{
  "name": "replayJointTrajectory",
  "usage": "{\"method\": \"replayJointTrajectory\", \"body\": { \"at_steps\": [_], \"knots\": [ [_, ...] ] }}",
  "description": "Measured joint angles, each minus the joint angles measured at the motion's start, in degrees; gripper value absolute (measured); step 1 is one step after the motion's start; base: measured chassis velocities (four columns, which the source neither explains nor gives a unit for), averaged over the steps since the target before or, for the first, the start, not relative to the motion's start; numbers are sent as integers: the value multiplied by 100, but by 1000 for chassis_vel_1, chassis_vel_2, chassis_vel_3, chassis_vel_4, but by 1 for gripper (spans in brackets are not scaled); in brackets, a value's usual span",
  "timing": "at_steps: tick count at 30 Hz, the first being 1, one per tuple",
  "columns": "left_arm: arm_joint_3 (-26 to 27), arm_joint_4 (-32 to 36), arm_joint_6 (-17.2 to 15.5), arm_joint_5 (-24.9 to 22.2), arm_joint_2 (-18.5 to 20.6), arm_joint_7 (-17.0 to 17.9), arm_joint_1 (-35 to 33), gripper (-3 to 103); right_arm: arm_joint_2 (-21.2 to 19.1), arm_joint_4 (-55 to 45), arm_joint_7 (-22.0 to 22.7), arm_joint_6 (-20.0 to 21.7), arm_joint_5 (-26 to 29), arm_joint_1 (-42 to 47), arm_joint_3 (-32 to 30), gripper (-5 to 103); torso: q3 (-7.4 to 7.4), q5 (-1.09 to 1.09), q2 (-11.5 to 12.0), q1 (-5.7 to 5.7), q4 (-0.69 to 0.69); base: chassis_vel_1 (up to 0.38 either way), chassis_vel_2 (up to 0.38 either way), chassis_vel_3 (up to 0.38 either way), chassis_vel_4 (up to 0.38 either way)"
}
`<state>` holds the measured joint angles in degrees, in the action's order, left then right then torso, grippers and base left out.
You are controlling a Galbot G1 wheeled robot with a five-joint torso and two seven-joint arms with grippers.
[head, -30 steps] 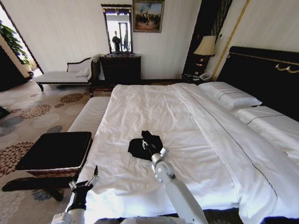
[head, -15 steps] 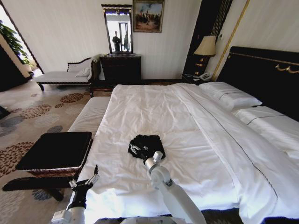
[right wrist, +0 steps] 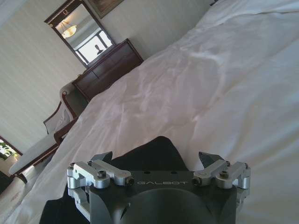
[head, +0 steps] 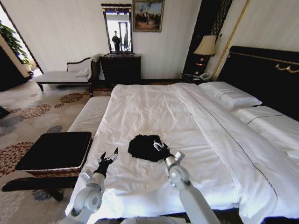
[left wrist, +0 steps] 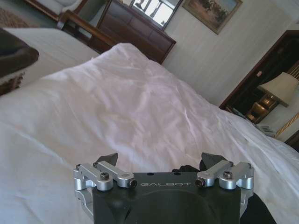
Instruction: Fold the clothes on the bed and place them into the basket.
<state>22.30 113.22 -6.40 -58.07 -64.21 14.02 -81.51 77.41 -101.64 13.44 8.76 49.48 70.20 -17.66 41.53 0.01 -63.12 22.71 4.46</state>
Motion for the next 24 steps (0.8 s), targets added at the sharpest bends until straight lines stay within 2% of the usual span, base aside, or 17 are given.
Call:
{"method": "replayJointTrajectory", "body": {
  "at_steps": [2, 4, 7, 17, 24],
  "knots": [
    [-124, -200, -93, -307, 19, -2, 238, 100, -4, 26, 23, 34, 129, 83, -87, 100, 0, 0, 0, 1, 1, 0, 0, 0, 0],
    [-214, -328, -134, -408, 3, -33, 346, 100, 3, 92, 36, 44, 183, 95, -112, 100, 0, 0, 0, 1, 1, 0, 0, 0, 0],
    [-432, -579, -165, -450, -108, -148, 513, 100, 33, 290, 41, 47, 237, 60, -98, 100, 0, 0, 0, -1, -2, 0, 0, 0, 0],
    [-982, -1268, -198, -572, -442, -388, 1108, 100, 109, 607, 39, 47, 166, -19, 35, 100, 0, 0, 0, -1, 0, 0, 0, 0, 0],
    [-1340, -1760, -238, -689, -537, -421, 1575, 100, 164, 627, 40, 23, 157, -62, 13, 100, 0, -1, 0, -1, 0, 0, 0, 0, 0]
  ]
}}
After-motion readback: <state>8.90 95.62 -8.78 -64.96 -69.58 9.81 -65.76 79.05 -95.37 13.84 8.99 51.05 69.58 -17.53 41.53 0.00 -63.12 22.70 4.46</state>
